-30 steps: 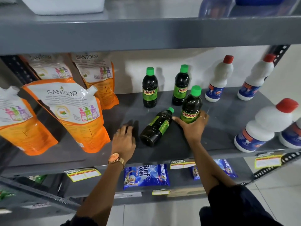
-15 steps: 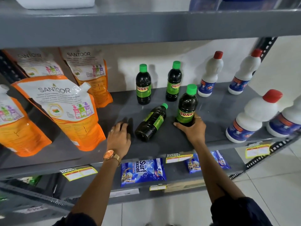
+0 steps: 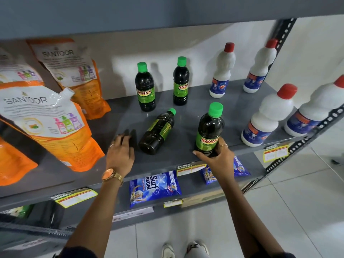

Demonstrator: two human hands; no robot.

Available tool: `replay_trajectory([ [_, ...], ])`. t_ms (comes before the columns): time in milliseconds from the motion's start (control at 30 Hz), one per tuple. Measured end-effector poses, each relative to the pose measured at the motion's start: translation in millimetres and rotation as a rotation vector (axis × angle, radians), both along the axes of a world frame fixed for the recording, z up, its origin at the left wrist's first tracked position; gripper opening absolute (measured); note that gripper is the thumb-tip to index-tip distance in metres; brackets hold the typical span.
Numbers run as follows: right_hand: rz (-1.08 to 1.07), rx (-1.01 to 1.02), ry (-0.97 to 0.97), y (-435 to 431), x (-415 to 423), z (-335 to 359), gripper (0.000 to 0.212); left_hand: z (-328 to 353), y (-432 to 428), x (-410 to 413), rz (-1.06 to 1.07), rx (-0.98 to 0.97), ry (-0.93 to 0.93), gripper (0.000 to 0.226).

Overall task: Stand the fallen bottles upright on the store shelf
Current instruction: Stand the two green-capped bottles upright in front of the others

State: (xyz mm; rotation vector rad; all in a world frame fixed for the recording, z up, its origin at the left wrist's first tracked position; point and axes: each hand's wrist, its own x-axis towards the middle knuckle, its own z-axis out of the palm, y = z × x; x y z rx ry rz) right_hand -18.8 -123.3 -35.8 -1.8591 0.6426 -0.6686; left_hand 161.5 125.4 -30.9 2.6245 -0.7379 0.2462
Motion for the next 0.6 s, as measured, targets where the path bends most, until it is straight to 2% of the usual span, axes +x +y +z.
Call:
replay_trajectory([
  [200,-0.013,-0.042,0.025,-0.9,0.5,-1.0,0.077,0.3,0.6,1.0,0.005,0.009,0.025,0.041],
  [333,-0.067,-0.019,-0.031,9.1,-6.3,0.0,0.111,0.7,-0.1,0.3,0.000,-0.004,0.040,0.040],
  [367,-0.152,-0.022,-0.069,18.8,-13.2,-1.2,0.111,0.2,-0.2,0.5,-0.007,-0.005,0.049,0.041],
  [433,-0.296,-0.104,-0.127,50.5,-27.6,-2.7,0.083,-2.7,4.3,4.0,-0.042,-0.012,0.067,0.042],
  [500,-0.136,-0.228,-0.089,89.6,-32.8,3.5,0.056,-5.3,13.7,8.7,-0.120,-0.012,0.094,0.048],
  [567,0.112,-0.187,0.057,116.0,-17.6,18.0,0.060,-6.0,22.3,10.7,-0.192,0.003,0.108,0.053],
  [600,0.151,-0.116,0.136,118.4,-0.3,29.3,0.068,-4.9,24.1,10.1,-0.206,0.016,0.104,0.054],
])
